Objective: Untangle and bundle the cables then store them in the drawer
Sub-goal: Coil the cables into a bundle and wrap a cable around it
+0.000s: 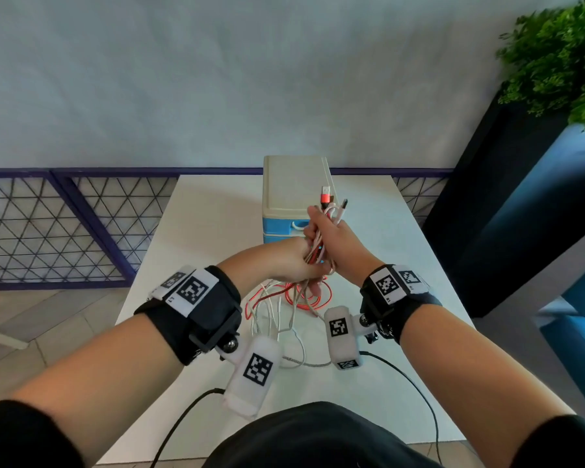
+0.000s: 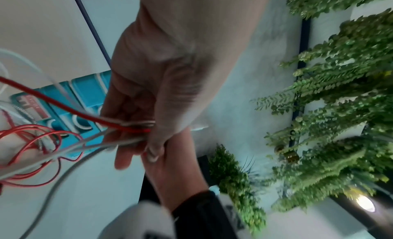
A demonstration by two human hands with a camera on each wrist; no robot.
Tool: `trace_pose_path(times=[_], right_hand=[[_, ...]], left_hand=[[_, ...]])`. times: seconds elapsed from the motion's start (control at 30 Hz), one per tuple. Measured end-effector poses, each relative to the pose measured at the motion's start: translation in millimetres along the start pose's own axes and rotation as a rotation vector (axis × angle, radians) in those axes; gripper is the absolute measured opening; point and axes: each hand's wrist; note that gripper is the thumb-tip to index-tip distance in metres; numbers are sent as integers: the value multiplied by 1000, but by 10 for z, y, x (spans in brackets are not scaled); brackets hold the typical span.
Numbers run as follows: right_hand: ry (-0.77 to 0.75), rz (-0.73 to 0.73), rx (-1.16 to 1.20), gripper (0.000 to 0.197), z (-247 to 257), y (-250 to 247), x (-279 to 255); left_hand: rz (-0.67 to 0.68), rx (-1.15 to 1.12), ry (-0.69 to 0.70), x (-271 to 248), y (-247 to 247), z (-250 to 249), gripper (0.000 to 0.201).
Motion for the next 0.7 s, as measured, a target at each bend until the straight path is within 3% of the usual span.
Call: trace_pose_path(times=[0.1, 0.27, 0.37, 0.53, 0.7], right_hand=[[20, 25, 268, 39, 39, -22, -11], [39, 118, 558, 35, 61, -37, -84], [37, 61, 631, 35, 59, -2, -69], [40, -32, 703, 35, 36, -34, -7], [-4, 16, 770, 37, 144, -161, 57]], left_hand=[[-122, 52, 29, 44, 86, 111, 37], [-376, 173, 94, 93, 172, 270, 32], [-466, 169, 134, 73, 211, 315, 32], [-439, -38, 215, 16, 296, 250, 33], [-288, -46, 203, -4, 332, 500, 32]])
Point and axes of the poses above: each hand's wrist, its own x-axis towards the middle knuckle, its own y-axis out of the palm, z = x × y, and after that the axes turned 15 degrees about -x, right-handed
